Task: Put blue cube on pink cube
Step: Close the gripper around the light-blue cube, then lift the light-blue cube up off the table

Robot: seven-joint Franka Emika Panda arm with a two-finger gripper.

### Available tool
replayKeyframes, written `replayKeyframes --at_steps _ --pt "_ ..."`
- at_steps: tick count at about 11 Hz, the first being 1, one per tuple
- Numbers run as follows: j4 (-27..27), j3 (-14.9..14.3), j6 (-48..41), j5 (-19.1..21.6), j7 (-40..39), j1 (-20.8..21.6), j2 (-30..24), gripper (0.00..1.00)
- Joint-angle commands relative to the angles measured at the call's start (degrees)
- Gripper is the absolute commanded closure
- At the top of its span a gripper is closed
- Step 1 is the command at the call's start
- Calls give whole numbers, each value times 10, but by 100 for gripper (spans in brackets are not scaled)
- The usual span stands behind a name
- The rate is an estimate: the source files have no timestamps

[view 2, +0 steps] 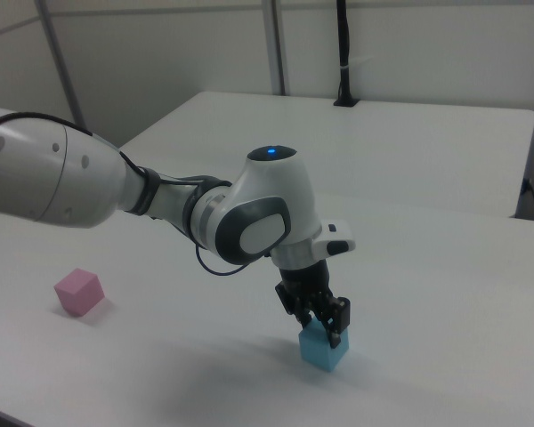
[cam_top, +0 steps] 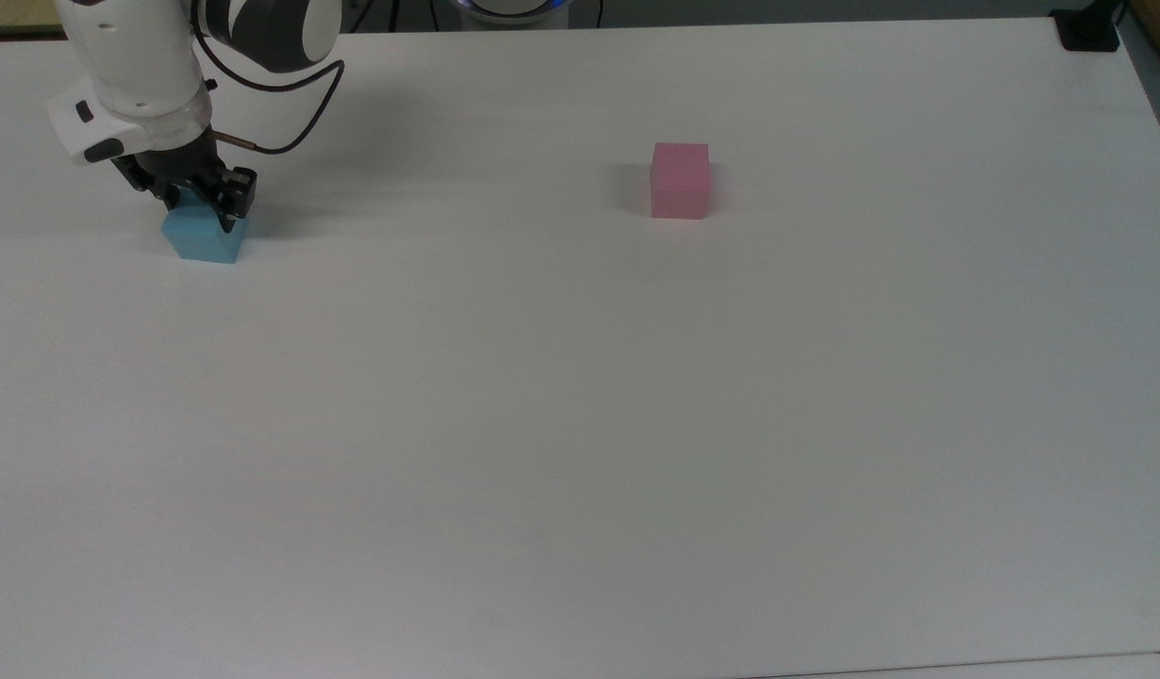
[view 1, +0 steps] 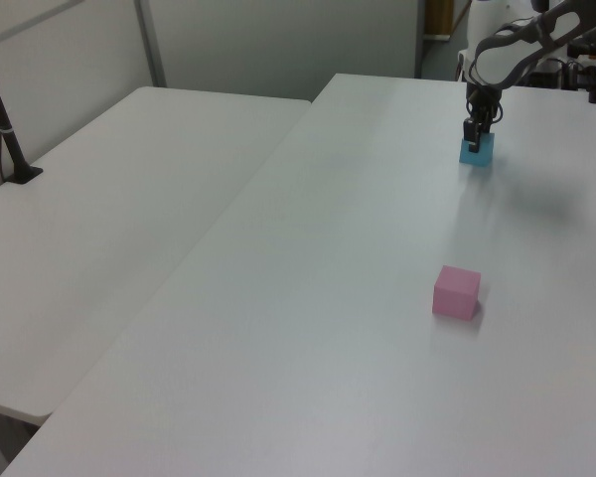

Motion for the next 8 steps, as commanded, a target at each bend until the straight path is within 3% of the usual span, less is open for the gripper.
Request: replayKeyframes --at_steps 1,6,8 --pt "-3 -4 9 2 14 8 -2 75" --pt "-1 3 -79 5 7 15 -104 75" --pt "19 5 -151 9 8 41 -148 75"
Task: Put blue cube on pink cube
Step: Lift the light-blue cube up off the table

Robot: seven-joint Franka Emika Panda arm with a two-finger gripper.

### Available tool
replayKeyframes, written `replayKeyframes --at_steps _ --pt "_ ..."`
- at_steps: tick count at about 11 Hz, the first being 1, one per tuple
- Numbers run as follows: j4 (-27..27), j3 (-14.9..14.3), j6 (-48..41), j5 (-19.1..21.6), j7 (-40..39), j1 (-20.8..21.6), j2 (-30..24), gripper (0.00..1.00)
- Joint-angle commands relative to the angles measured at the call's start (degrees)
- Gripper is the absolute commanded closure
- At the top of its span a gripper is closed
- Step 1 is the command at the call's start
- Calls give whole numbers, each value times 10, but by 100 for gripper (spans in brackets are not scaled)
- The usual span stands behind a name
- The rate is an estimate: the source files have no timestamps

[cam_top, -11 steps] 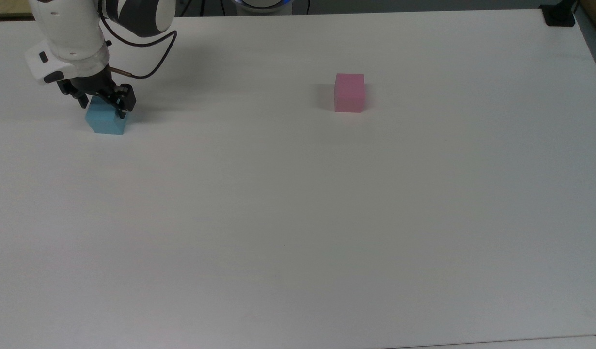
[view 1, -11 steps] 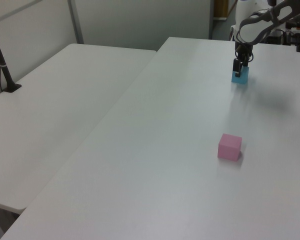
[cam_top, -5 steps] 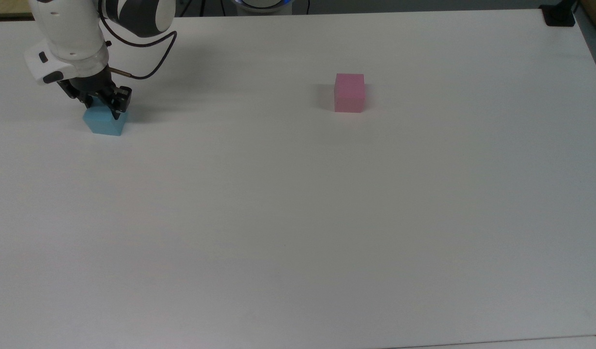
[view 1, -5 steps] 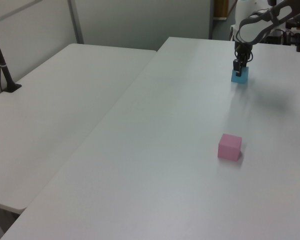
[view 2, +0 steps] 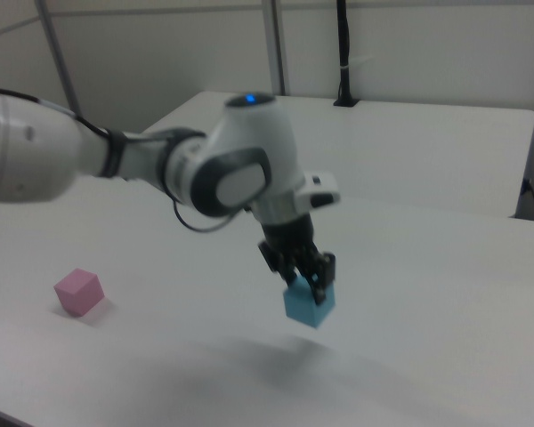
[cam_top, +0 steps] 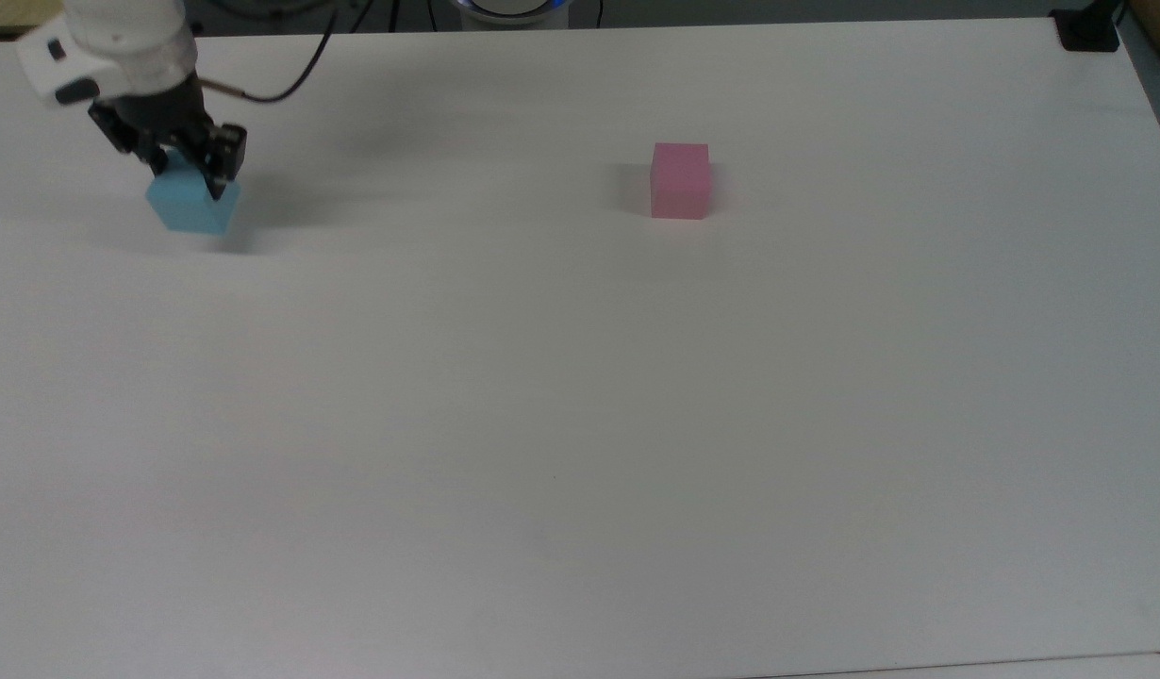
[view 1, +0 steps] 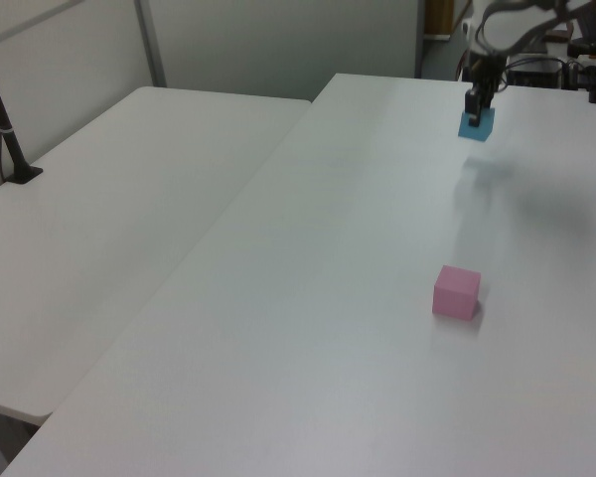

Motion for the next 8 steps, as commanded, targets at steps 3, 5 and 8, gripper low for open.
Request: replayKeyframes --at_steps 3,5,8 --pt "58 65 -202 50 15 22 -94 75" --pt "95 98 -277 80 22 21 -108 75" --pt "103 114 -303 80 66 61 -128 75"
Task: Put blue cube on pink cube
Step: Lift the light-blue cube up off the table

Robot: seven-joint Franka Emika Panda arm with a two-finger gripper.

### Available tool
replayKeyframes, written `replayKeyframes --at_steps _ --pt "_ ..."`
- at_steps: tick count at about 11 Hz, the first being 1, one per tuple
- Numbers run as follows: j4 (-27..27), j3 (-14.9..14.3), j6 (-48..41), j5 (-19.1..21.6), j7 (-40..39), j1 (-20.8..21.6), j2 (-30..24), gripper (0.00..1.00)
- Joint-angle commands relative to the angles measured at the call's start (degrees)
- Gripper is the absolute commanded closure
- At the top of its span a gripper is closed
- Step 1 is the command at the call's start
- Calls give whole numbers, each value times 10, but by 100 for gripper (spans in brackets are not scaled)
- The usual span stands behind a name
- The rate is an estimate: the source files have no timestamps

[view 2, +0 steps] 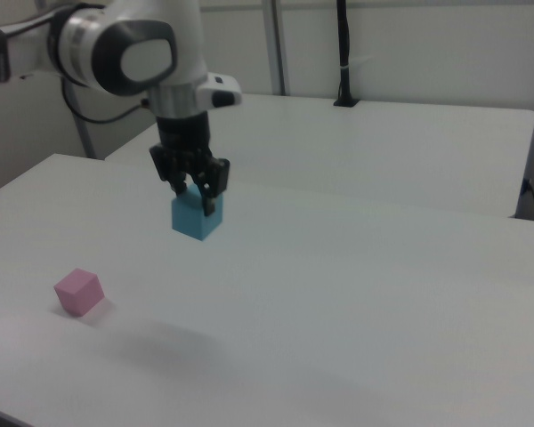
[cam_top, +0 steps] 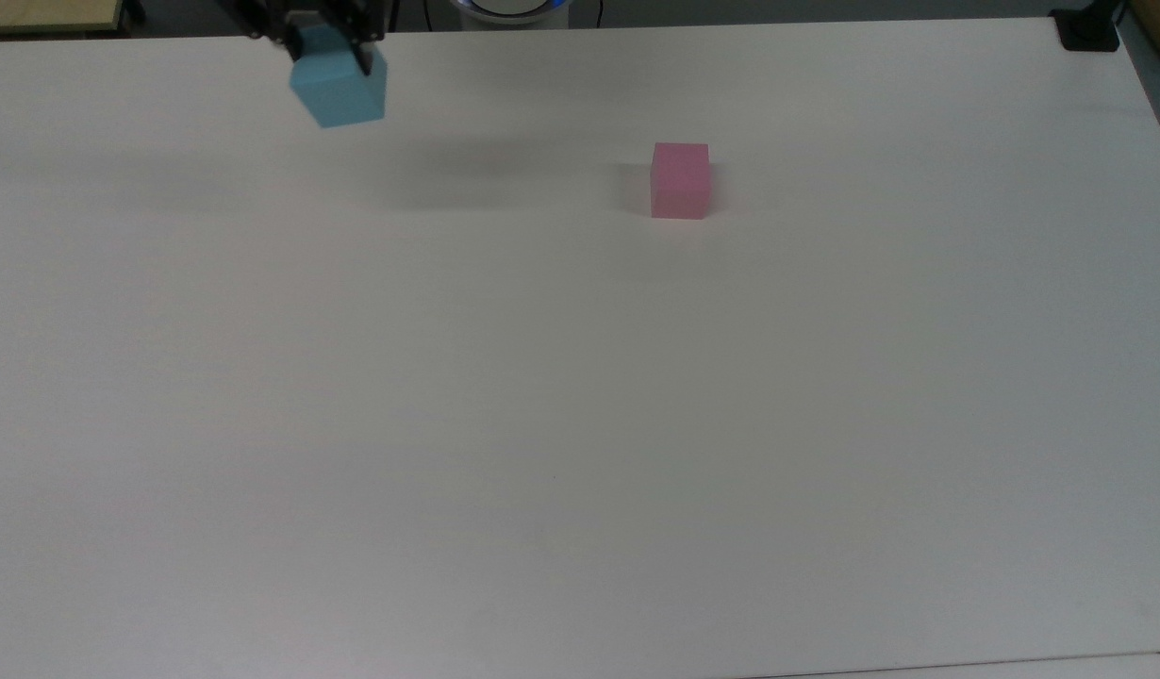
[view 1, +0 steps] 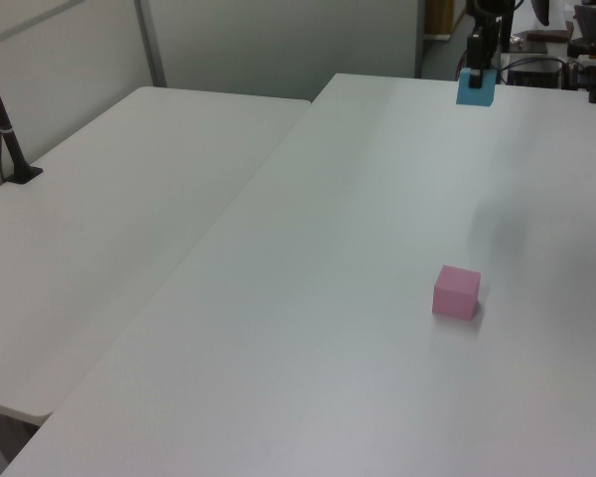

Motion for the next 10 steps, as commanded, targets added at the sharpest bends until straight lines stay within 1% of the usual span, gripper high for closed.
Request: replayKeyframes --at_steps 1,2,3,4,5,6,7,10 --pt "0 4 -17 10 60 53 -14 75" --pt "-2 4 -12 10 79 77 -12 75" --pt "-2 4 -10 10 87 88 -12 75" --pt "-3 8 -8 10 88 99 -12 75" --pt "-4 19 -8 10 88 103 -11 75" --pt "-16 51 -8 10 91 98 -12 75" --pt "-24 76 -5 11 118 97 -12 75" --pt "-56 135 57 11 216 100 -11 75"
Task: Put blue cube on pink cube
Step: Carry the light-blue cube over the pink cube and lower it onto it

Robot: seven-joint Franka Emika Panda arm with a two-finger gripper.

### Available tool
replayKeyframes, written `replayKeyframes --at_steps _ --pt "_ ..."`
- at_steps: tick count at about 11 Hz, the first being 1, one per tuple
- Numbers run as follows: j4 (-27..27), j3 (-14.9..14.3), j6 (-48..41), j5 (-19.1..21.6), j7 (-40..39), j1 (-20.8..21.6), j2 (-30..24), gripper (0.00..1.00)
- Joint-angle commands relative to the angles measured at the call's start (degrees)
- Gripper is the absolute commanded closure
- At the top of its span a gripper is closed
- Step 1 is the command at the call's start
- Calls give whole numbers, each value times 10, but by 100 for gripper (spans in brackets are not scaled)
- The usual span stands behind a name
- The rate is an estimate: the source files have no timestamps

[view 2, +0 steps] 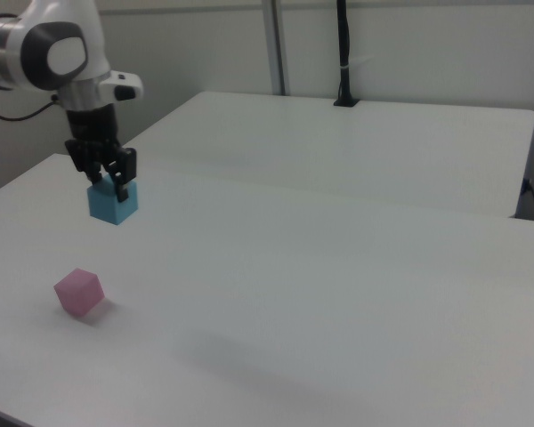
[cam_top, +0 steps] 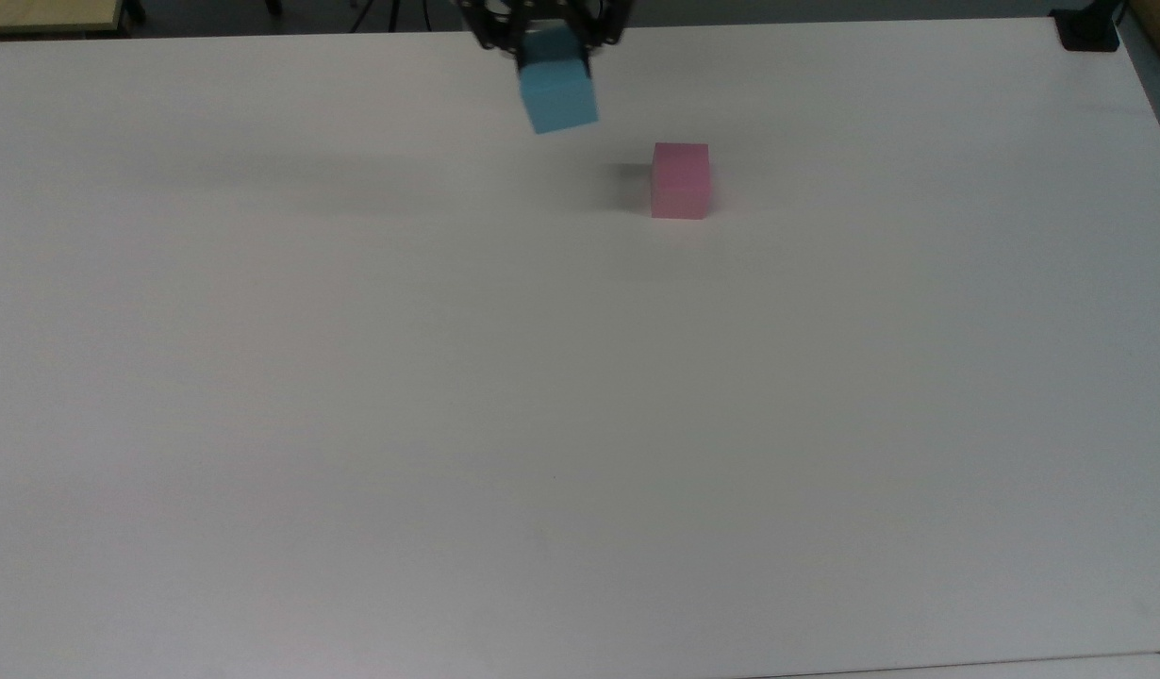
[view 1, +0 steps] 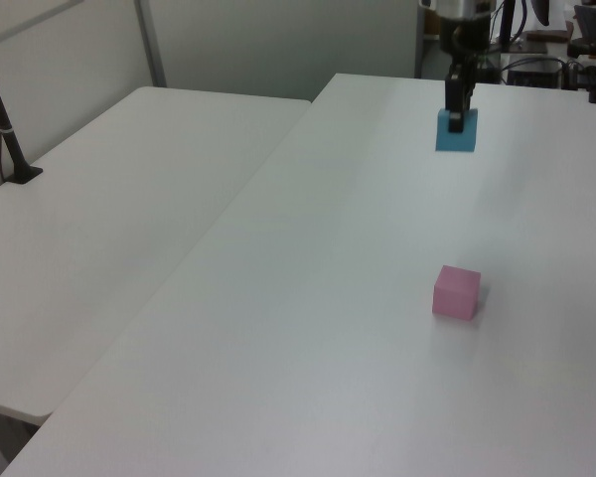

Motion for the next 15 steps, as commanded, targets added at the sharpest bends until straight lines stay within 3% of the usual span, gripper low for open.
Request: replayKeyframes --at_steps 1,6,10,15 --pt "-44 50 59 8 76 2 -3 75" --pt "-108 125 113 6 154 3 4 76" --pt "-167 142 187 -11 187 3 5 76" --pt "-183 157 204 -31 215 9 20 76"
